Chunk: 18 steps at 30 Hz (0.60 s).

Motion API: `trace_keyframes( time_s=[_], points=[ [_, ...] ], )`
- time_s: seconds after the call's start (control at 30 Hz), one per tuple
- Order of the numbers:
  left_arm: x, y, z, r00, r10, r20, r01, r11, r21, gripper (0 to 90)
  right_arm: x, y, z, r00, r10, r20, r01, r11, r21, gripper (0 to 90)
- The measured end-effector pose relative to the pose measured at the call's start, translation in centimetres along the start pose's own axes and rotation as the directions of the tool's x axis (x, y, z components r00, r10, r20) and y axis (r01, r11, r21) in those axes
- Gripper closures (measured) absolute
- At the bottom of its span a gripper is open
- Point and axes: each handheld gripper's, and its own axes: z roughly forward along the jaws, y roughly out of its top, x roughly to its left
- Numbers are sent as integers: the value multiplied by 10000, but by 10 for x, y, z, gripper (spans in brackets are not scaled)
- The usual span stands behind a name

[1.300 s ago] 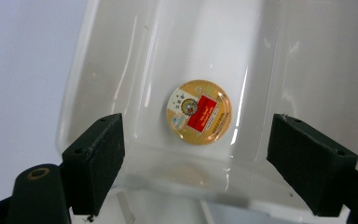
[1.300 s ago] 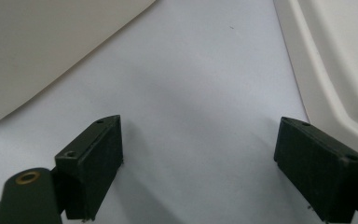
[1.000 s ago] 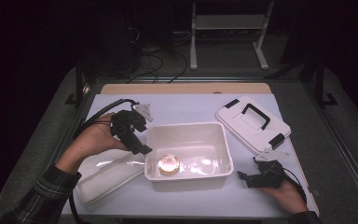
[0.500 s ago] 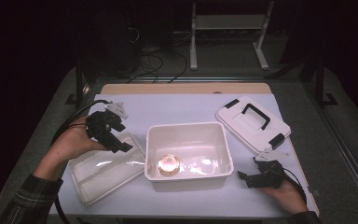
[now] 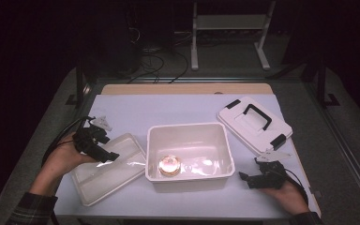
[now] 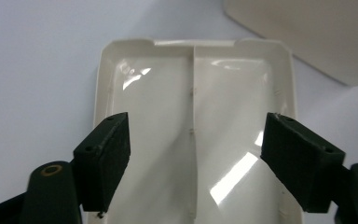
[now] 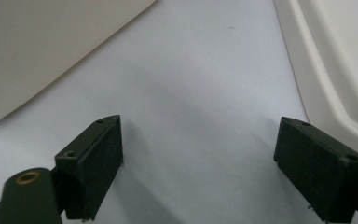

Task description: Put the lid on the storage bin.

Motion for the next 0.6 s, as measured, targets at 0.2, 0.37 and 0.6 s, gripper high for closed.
trace_keyframes(
  time_s=[0.2, 0.37, 0.6],
  points=[
    [2, -18, 15, 9996, -297, -27, 297, 9996, 31, 293, 0, 0, 0, 10000, 0, 1, 0, 10000, -2, 149],
    [1, -25, 23, 9994, -333, -110, 336, 9991, 266, 346, 0, 0, 0, 10000, 0, 0, 0, 10000, -2, 149],
    [2, -31, 33, 9992, -382, -77, 386, 9980, 510, 437, 0, 0, 0, 10000, 4, 0, -4, 10000, -1, 149]
  ],
)
